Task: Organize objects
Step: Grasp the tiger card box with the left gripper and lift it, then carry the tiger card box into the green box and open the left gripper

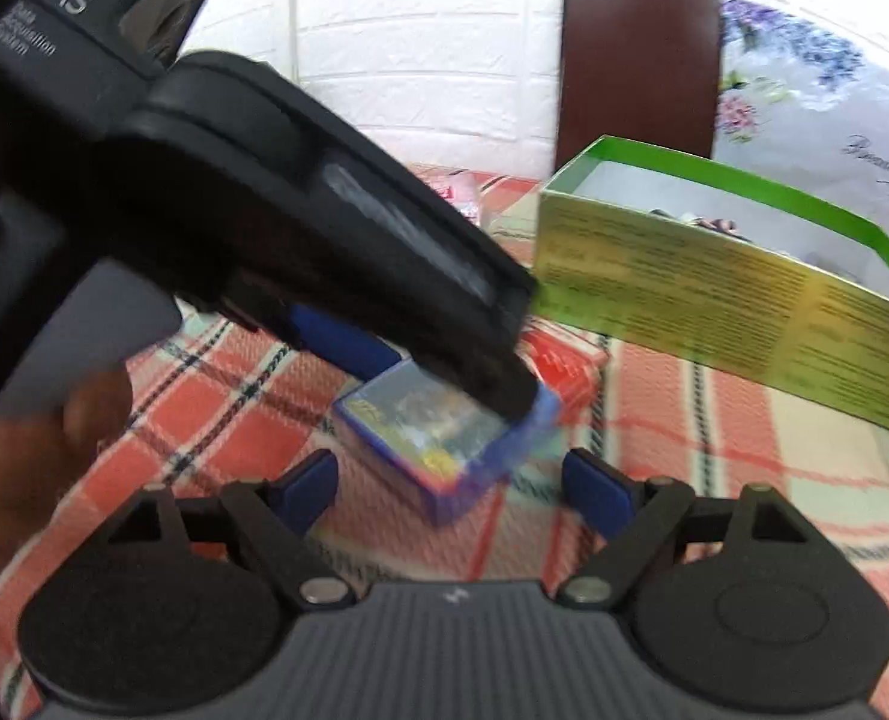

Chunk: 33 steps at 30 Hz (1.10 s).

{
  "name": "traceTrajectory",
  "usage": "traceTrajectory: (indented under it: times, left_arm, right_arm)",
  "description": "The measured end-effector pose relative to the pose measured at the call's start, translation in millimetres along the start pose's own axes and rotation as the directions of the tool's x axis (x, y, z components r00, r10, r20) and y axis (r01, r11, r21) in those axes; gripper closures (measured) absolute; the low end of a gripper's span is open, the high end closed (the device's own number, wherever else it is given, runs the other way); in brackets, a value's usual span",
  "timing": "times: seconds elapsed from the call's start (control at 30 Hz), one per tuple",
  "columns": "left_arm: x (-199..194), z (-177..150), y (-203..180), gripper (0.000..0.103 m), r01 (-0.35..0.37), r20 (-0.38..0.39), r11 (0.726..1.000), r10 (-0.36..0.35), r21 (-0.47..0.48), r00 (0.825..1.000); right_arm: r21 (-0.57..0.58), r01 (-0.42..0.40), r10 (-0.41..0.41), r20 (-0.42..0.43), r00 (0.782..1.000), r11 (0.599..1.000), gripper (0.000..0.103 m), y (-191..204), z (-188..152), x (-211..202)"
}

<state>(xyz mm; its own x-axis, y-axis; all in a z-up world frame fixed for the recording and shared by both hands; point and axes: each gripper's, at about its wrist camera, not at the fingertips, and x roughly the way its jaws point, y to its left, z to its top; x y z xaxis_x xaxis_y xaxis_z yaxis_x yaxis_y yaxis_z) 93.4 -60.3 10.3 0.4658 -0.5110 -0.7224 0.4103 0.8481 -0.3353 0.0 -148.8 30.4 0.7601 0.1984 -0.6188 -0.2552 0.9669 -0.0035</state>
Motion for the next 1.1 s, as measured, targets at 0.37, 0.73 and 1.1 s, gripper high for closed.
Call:
traceTrajectory:
  times: [0.37, 0.73, 1.1]
  left_arm:
    - [-72, 16, -6, 0.055, -0.015, 0.196, 1.0, 0.012, 0.015, 0.981]
    - [-10, 96, -58, 0.055, -0.003, 0.231, 0.992, -0.027, 0.127, 0.973]
    - [35, 116, -72, 0.044, -0.09, 0.199, 0.985, 0.061, 0.144, 0.978]
  right_arm:
    - [-0.07, 0.044, -0.025, 0.254, 0.967, 0.997, 0.023, 33, 20, -36]
    - [0.01, 0.157, -0.153, 0.296, 0.943, 0.988, 0.022, -42, 69, -13]
    - [0.202, 0.281, -0.327, 0.256, 0.91, 0.938, 0.016, -102, 72, 23]
